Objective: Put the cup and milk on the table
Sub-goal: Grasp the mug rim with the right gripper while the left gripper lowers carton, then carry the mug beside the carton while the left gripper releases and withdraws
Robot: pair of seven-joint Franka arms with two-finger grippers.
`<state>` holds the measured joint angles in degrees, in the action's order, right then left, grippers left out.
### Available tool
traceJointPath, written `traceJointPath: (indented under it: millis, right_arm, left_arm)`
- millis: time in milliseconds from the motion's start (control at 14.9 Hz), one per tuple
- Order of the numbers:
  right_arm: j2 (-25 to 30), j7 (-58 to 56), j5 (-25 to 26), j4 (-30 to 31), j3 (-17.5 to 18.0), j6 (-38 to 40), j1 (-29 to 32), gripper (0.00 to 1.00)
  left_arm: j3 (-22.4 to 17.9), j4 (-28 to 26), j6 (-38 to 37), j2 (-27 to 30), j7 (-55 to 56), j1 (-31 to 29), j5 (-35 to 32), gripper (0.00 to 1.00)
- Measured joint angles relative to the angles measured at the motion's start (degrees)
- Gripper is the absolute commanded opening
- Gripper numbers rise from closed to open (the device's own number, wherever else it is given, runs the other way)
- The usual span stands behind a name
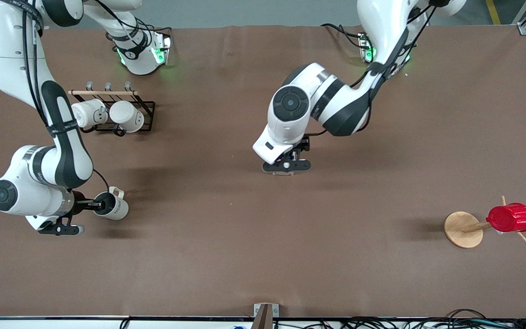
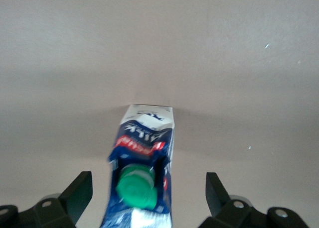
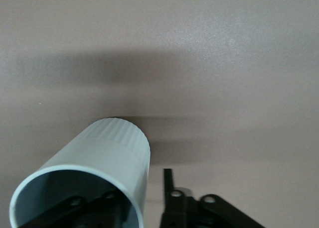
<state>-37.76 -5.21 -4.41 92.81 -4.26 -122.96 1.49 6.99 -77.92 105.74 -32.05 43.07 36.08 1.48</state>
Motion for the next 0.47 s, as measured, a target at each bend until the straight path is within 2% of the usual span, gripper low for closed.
traceJointPath:
  millis: [201,335,469]
  right_arm:
    - [0.0,0.0,-0.1,-0.3,0.0,0.1,0.0,0.0]
    - [0.3,0.0,-0.1,-1.1,0.1,0.7,0.0,0.0]
    - [1.6,0.5,-0.9,-3.8,0.4,4.4,-0.1,0.0]
  left_arm:
    - [-0.9,-0.8,-2.5,5.3,0.0,-2.0,0.0,1.0]
    - [-1.1,-3.1,-2.9,9.5,-0.2,-4.9,0.0,1.0]
    - [-1.2,-6.4,-2.9,14.0,-1.7,-8.0,0.0,1.0]
